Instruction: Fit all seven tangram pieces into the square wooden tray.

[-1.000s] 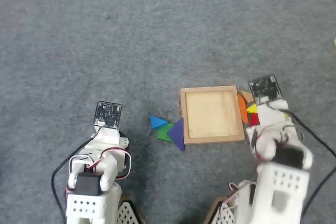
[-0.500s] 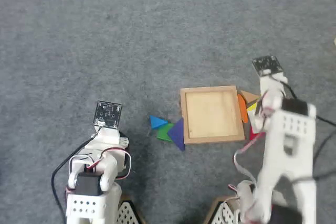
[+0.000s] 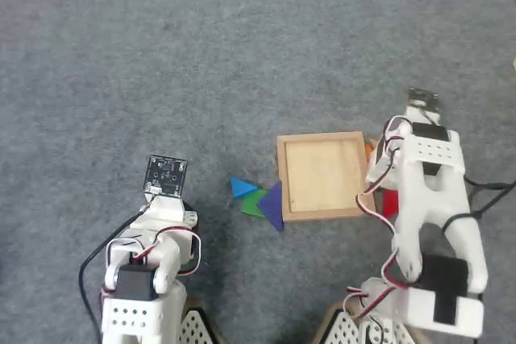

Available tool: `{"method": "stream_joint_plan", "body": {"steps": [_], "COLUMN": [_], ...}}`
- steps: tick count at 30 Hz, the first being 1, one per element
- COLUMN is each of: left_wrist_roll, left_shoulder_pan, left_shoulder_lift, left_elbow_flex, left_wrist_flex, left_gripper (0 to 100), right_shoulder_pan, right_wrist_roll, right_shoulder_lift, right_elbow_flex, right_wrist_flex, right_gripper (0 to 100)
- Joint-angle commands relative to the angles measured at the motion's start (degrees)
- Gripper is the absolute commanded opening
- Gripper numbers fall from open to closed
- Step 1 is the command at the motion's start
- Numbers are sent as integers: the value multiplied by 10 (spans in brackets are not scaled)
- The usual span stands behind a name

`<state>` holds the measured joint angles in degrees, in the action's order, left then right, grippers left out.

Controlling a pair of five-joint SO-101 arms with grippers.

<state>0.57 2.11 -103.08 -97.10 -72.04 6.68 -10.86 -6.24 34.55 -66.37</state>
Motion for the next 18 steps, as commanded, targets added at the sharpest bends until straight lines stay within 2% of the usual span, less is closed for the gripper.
{"method": "stream_joint_plan", "body": {"steps": [1, 3, 15, 18], "left_wrist_roll": [-4, -4, -4, -4], "left_shoulder_pan": [3, 3, 3, 3], "left_shoulder_lift": [-11, -11, -11, -11], "left_elbow_flex": [7, 7, 7, 7], "left_wrist_flex": [-4, -4, -4, -4], "left_gripper": [15, 15, 15, 15], "right_shoulder_pan": [7, 7, 2, 1], "right_wrist_roll": [-50, -84, -161, -162], "right_shoulder_lift": [22, 47, 234, 258], "right_elbow_flex": [-27, -35, -182, -212], "right_wrist_flex": [40, 55, 55, 10], "right_gripper": [387, 438, 417, 417]}}
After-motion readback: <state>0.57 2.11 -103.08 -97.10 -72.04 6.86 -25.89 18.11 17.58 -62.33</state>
